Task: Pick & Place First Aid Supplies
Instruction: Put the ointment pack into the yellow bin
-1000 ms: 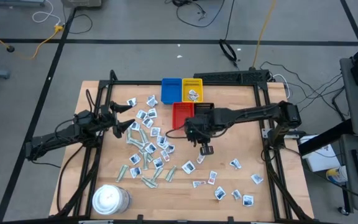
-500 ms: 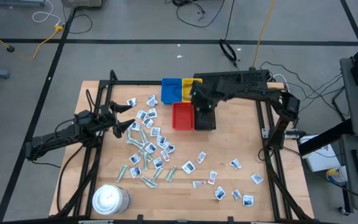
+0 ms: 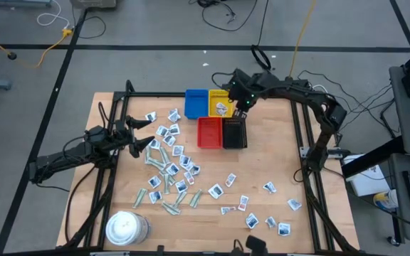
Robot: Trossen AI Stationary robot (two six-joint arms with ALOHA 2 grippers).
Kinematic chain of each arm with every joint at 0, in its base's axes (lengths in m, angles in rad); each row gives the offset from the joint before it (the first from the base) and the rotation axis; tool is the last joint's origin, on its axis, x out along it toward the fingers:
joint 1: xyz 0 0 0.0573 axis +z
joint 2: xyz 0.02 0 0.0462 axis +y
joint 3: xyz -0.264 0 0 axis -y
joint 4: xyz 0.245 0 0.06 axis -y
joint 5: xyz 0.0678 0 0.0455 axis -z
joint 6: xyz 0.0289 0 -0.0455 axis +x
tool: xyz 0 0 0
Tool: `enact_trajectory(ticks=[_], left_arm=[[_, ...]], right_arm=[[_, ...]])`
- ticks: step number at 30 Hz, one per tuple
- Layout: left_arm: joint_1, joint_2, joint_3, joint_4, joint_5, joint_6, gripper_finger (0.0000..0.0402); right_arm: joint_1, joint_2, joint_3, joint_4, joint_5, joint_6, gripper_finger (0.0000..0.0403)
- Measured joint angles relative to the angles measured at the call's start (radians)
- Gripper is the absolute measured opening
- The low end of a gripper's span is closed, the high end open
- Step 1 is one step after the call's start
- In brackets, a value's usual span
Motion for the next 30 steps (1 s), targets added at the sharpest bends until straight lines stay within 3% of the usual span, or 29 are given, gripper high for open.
enact_trajectory(ticks=[8,20,30], left_arm=[[0.000,0.000,0.000,0.000,0.000,0.000,0.0390],[0.000,0.000,0.000,0.000,0.001,0.000,0.0390],[0.000,0.000,0.000,0.000,0.000,0.000,0.0390]], right_arm=[[-0.001,0.096,0.107,0.030,-0.004,-0.056,0.0000],[-0.022,0.276,0.378,-0.021,-0.004,-0.084,0.0000],[-0.016,0.373,0.359,-0.029,-0.009,-0.046,0.0000]])
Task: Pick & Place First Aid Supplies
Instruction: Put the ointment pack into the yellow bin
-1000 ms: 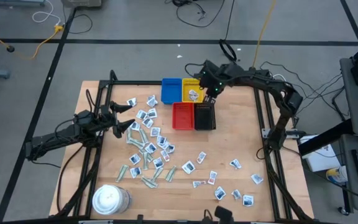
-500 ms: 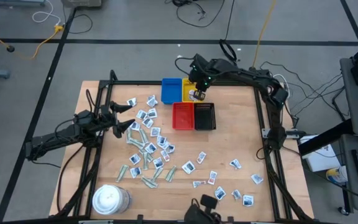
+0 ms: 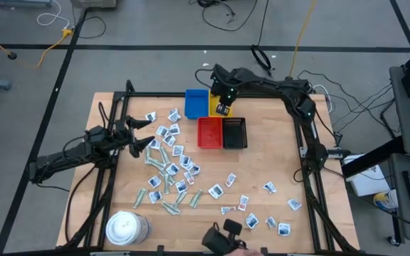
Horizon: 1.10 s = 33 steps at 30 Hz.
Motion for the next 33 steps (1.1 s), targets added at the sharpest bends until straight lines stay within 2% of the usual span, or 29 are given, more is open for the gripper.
enact_trajectory(ticks=[7,12,16,24,27,33], left_arm=[[0.000,0.000,0.000,0.000,0.000,0.000,0.0390],[0.000,0.000,0.000,0.000,0.000,0.000,0.0390],[0.000,0.000,0.000,0.000,0.000,0.000,0.0390],[0.000,0.000,0.000,0.000,0.000,0.000,0.0390],[0.000,0.000,0.000,0.000,0.000,0.000,0.0390],[0.000,0.000,0.000,0.000,0.000,0.000,0.0390]], right_arm=[[0.013,0.046,-0.006,0.010,0.001,-0.033,0.0002],[0.027,0.047,-0.005,0.031,-0.002,-0.046,0.0017],[0.037,0.046,-0.005,0.053,-0.077,-0.126,0.0047],[0.045,0.046,-0.005,0.062,-0.045,-0.136,0.0135],[0.044,0.039,-0.005,0.052,-0.045,-0.139,0.0149],[0.043,-0.017,-0.005,-0.028,-0.049,-0.145,0.0151]])
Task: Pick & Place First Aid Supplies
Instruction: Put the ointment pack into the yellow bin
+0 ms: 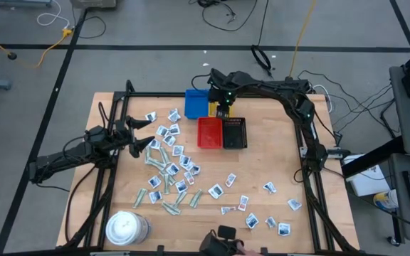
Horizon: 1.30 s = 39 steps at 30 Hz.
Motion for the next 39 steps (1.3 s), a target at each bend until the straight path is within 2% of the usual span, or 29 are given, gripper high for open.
enact_trajectory(ticks=[5,14,17,27,39], left_arm=[[0.000,0.000,0.000,0.000,0.000,0.000,0.0390],[0.000,0.000,0.000,0.000,0.000,0.000,0.0390],[0.000,0.000,0.000,0.000,0.000,0.000,0.0390],[0.000,0.000,0.000,0.000,0.000,0.000,0.0390],[0.000,0.000,0.000,0.000,0.000,0.000,0.0390]], right_arm=[[0.000,-0.048,0.000,-0.125,0.001,0.042,0.0143],[0.000,-0.075,0.000,-0.280,0.000,0.427,0.0139],[0.000,-0.072,0.000,-0.322,0.000,0.505,0.0139],[0.034,-0.073,0.000,-0.306,0.001,0.475,0.0139],[0.245,-0.073,0.000,-0.327,0.000,0.446,0.0139]])
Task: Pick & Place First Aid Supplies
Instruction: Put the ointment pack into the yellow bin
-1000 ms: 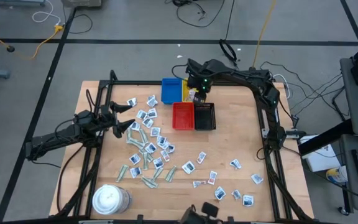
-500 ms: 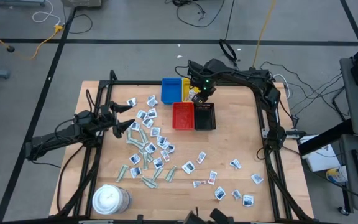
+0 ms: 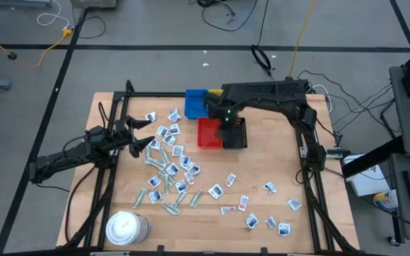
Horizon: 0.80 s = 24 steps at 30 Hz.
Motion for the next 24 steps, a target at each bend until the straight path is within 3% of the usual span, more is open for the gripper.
enact_trajectory(ticks=[15,24], left_arm=[[0.000,0.000,0.000,0.000,0.000,0.000,0.0390],[0.000,0.000,0.000,0.000,0.000,0.000,0.0390]], right_arm=[[0.325,0.000,0.000,-0.042,-0.002,-0.322,0.0139],[0.471,0.000,0.000,-0.042,-0.001,-0.610,0.0139]])
